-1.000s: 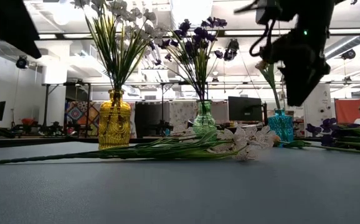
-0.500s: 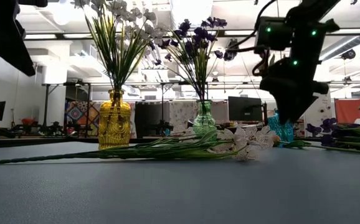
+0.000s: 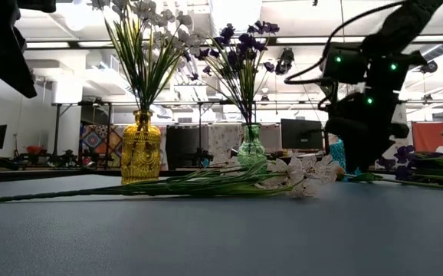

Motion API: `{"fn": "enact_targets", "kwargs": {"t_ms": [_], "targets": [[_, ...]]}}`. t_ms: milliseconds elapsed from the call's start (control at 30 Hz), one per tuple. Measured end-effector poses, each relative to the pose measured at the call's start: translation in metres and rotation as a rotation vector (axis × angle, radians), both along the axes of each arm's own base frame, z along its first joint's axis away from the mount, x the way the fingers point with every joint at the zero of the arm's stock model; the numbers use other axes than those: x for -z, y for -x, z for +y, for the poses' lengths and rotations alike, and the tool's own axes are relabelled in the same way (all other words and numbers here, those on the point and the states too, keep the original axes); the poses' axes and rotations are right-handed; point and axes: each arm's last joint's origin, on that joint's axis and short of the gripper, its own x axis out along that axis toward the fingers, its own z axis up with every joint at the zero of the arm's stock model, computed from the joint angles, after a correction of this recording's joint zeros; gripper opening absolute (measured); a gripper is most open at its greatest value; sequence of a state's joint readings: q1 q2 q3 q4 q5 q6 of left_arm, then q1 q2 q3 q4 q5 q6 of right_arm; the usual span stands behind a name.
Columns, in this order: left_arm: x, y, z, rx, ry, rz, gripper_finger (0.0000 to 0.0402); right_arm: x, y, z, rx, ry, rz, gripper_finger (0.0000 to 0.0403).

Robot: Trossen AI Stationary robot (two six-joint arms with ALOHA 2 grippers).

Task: Sort flowers into vase by color
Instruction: Put the pink flower into the blue vase

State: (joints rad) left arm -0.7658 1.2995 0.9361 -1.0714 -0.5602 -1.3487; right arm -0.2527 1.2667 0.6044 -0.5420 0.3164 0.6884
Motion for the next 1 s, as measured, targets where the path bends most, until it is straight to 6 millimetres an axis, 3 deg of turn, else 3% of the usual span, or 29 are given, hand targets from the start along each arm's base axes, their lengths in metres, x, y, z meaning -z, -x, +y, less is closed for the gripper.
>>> {"fn": "enact_targets", "kwargs": {"t_ms": [300,400,733,1000], "targets": [[-0.001,-0.003,0.0,-0.01,-0.03,-0.062,0.0286,0.024,0.008,0.0,0.006,0.013,-0.038,0.0199],[-0.002,-0.004,0.0,-0.015,-0.047,-0.091,0.0286,0.028,0.005,0.0,0.001,0.014,-0.034,0.0171],[-0.003,-0.005,0.0,-0.021,-0.067,-0.123,0.0286,0.025,-0.01,-0.004,-0.005,0.012,-0.038,0.0021],[-0.003,-0.005,0.0,-0.019,-0.071,-0.124,0.0286,0.011,-0.015,0.001,-0.026,0.01,-0.107,0.0017]]}}
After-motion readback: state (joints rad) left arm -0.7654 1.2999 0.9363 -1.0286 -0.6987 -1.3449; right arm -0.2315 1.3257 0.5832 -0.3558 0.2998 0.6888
